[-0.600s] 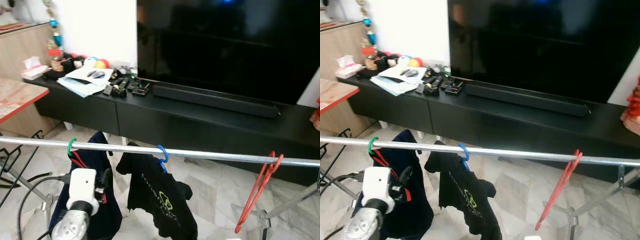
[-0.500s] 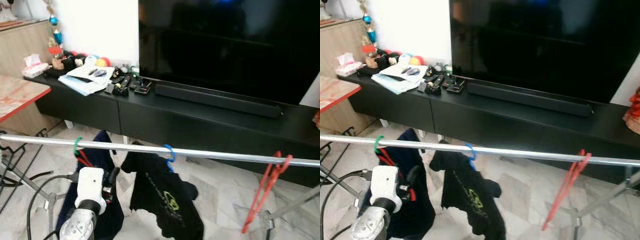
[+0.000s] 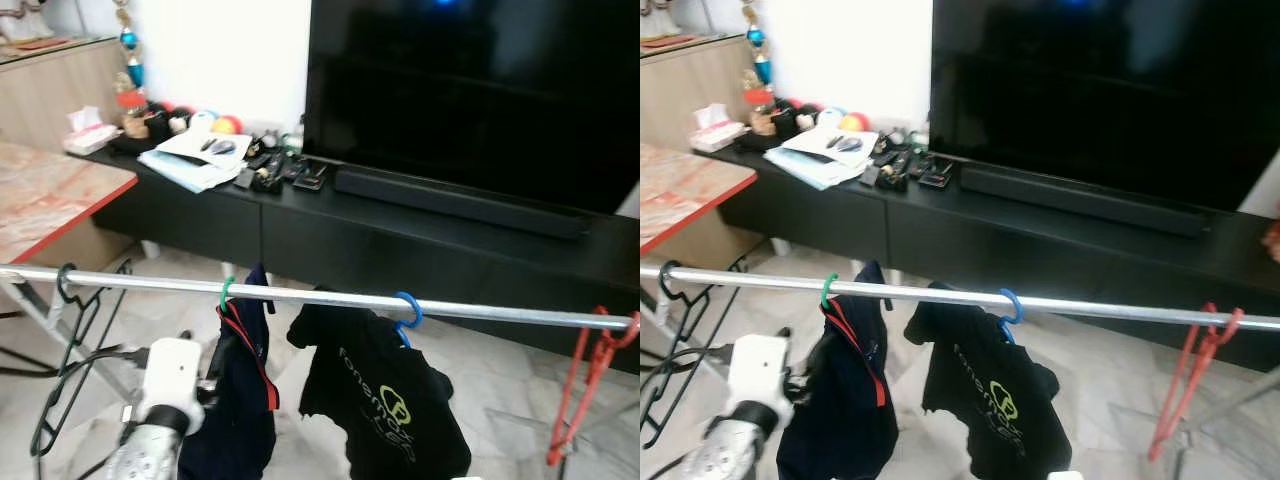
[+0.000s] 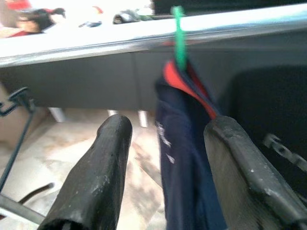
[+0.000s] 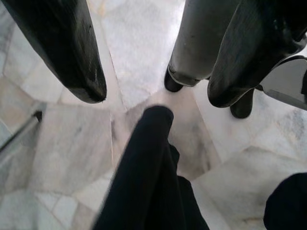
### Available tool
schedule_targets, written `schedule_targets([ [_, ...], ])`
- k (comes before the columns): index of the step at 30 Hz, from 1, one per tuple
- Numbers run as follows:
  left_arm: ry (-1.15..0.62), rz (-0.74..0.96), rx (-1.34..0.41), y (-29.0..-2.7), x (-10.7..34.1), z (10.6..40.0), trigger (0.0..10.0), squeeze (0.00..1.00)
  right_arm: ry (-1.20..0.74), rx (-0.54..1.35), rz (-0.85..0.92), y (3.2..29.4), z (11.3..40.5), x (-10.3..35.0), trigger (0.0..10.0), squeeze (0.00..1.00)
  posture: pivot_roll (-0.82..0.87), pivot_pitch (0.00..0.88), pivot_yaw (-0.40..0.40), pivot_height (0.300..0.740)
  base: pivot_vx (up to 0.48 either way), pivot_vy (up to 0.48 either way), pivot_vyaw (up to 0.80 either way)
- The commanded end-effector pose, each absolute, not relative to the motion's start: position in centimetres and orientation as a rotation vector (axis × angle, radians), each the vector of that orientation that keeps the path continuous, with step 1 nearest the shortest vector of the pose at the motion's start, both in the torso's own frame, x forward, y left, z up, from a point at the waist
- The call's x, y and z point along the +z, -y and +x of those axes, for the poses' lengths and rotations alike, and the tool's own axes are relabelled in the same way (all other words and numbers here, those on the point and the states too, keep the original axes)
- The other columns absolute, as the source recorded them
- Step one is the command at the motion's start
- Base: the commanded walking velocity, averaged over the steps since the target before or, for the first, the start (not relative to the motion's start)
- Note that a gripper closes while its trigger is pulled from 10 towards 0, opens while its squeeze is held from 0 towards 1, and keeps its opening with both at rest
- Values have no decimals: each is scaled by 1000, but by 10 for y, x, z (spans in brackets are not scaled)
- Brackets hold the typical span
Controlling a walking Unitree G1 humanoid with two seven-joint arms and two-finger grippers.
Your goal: Hang hanger
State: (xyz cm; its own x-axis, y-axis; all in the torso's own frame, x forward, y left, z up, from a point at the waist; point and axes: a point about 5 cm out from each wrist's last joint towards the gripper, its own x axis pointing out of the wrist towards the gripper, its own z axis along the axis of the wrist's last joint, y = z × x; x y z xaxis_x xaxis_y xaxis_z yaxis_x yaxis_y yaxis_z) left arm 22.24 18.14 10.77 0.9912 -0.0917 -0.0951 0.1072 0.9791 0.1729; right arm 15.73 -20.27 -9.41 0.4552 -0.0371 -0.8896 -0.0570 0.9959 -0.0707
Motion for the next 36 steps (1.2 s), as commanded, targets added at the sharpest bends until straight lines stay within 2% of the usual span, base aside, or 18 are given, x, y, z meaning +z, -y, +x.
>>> schedule_targets([
  [1,-90,176,-175,-172,115,218,10000,0,-1103,2,-114,209,157,-93,10000,0,145,0,-46,740,0,0,0],
  [5,-153,217,-224,-174,111,212,10000,0,-1103,4,-116,210,158,-93,10000,0,156,0,-51,740,0,0,0],
  [12,-286,291,-224,-177,94,225,10000,0,-1099,6,-114,209,159,-92,10000,0,142,0,-50,740,0,0,0],
  [16,-273,308,-110,-182,100,244,10000,0,-1097,3,-113,208,160,-92,10000,0,138,0,-50,740,0,0,0],
  [21,-241,271,-77,-181,107,256,10000,0,-1095,2,-109,208,161,-92,10000,0,134,0,-48,740,0,0,0],
  [25,-246,278,-74,-180,105,258,10000,0,-1094,-1,-106,207,160,-92,10000,0,128,0,-45,740,0,-480,0],
  [36,-228,228,-24,-188,101,257,10000,0,-1097,1,-106,207,160,-92,10000,0,131,0,-50,740,0,0,0],
])
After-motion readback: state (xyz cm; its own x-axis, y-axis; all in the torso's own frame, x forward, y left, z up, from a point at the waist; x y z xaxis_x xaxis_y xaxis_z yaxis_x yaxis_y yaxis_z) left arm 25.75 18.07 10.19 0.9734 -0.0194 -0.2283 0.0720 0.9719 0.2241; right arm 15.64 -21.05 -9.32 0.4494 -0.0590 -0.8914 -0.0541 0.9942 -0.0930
